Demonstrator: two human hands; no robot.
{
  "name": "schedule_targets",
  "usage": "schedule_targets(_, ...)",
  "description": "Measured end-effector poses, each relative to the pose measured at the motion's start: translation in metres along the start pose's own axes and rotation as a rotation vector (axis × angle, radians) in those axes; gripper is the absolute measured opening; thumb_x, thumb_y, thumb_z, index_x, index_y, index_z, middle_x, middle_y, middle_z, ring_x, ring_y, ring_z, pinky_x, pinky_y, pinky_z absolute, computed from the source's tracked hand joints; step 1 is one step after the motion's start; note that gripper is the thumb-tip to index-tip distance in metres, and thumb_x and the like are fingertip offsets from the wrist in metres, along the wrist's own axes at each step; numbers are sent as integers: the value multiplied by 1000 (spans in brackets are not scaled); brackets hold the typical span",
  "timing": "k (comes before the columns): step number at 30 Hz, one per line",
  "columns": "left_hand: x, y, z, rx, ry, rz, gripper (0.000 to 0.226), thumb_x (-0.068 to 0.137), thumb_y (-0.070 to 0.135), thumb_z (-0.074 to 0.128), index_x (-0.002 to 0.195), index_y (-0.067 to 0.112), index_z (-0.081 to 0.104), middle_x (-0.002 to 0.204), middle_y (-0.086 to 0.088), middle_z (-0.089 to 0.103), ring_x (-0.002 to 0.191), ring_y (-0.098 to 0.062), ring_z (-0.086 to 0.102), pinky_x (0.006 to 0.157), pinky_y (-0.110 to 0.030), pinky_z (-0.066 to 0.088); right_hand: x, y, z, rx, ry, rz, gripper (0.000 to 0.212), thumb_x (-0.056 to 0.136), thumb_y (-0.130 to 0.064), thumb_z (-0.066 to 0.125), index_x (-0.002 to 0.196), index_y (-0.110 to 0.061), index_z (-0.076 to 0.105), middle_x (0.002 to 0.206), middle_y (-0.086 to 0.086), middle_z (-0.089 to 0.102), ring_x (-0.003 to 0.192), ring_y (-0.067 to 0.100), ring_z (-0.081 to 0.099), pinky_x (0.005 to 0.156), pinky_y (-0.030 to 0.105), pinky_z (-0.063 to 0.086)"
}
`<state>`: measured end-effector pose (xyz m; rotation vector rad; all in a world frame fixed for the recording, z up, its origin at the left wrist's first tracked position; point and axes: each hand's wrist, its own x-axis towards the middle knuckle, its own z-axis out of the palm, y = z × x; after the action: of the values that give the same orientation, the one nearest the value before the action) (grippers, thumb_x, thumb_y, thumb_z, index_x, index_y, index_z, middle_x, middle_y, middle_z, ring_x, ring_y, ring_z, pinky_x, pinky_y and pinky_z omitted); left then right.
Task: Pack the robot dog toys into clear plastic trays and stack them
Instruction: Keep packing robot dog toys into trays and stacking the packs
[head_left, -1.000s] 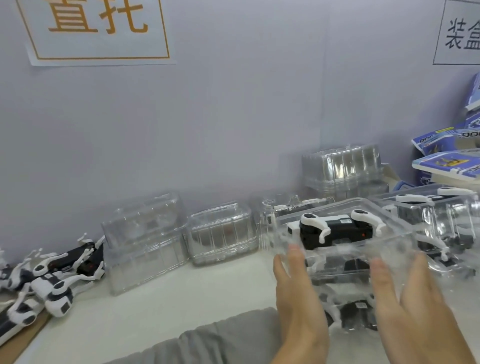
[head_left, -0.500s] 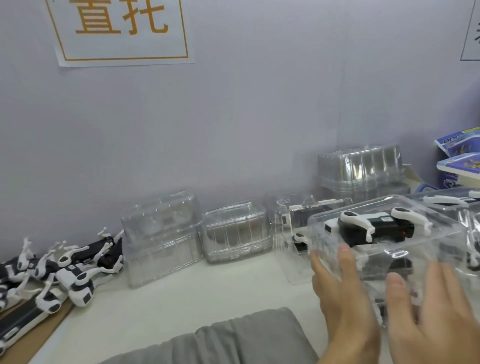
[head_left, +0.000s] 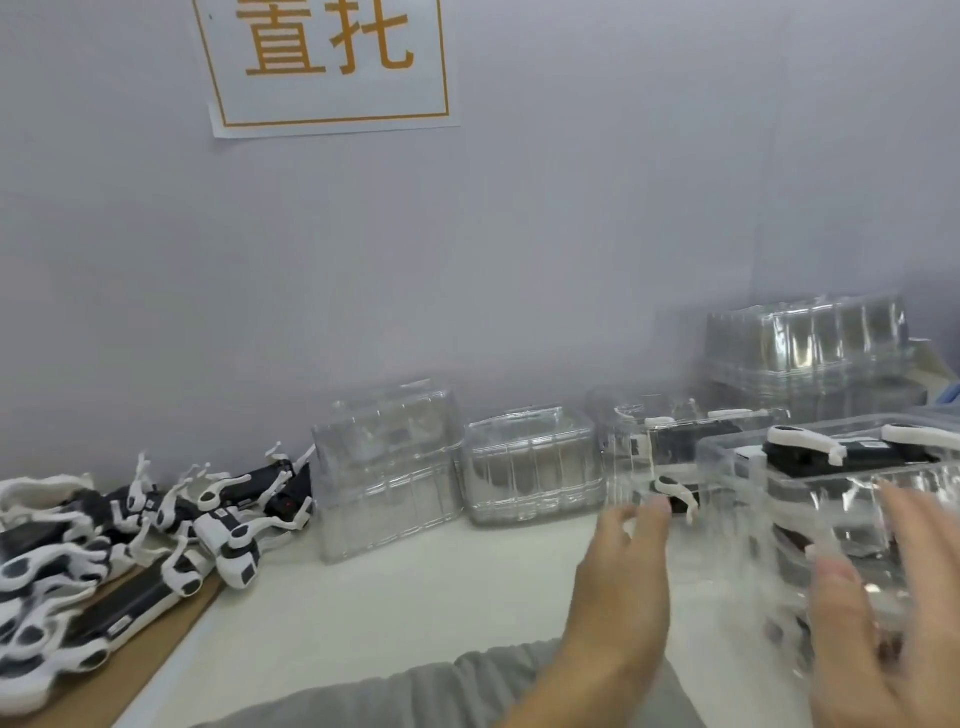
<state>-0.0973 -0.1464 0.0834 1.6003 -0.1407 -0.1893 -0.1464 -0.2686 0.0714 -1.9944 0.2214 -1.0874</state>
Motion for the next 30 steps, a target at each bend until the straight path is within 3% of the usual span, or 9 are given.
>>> schedule_targets(3,15,7,-57,120,143,95,20,98,37,55,116,33,61,116,14,62,108,-7,59,97,-32,48,-6,-31,19,-73,64,-150,70,87,-45,33,142,-5,48,149,12,45,128,38,46,103,45,34)
schedule_targets(5,22,14,-99,129,264,120,13,97,25,56,101,27,68,107,4,70,102,-16,65,89,-33,50,-7,-51,36,-76,22,-212,62,89,-40,36,139,-9,52,145,9,49,126,29,47,102,44,36)
schedule_targets(9,38,22,-167,9,489,130,18,97,16,53,93,19,70,98,-4,75,91,-21,68,74,-33,51,4,-77,81,23,-232,-282,50,90,-34,40,134,-17,57,133,-7,53,118,3,42,103,29,31)
schedule_targets(12,57,23,-204,-70,632,152,17,97,15,51,91,18,67,96,-3,72,84,-20,64,68,-32,50,21,-93,129,30,-427,-372,39,96,-26,46,131,-19,59,127,-10,56,118,7,49,103,27,36)
schedule_targets(15,78,22,-226,-204,770,173,16,97,13,51,87,17,63,91,-4,66,79,-20,58,61,-29,46,47,-102,183,-21,-567,-443,39,95,-19,52,135,-20,56,133,-6,54,126,13,48,110,37,36)
schedule_targets(19,90,-3,-229,-310,892,200,18,95,7,50,84,17,61,84,-4,64,70,-18,57,59,-29,45,60,-102,249,-15,-618,-378,48,95,-17,53,142,-24,48,148,-5,42,138,21,36,113,47,32)
schedule_targets(23,94,-32,-226,-275,915,132,19,93,5,52,83,16,62,80,-3,66,74,-23,59,76,-39,51,49,-83,292,-217,-719,-406,62,96,-26,54,151,-38,27,163,-12,9,149,24,5,111,53,20)
schedule_targets(26,99,-34,-229,-231,849,134,14,94,8,53,84,12,63,76,-4,66,67,-22,60,65,-33,49,41,-71,305,-292,-591,-455,54,96,-31,59,145,-41,38,152,-12,33,145,26,12,103,48,24)
schedule_targets(30,101,-30,-226,-164,801,167,13,94,9,54,87,8,64,74,-4,67,58,-18,61,60,-28,50,35,-67,307,-124,-290,-522,28,86,-18,73,110,-32,70,111,-9,62,120,28,38,83,35,22)
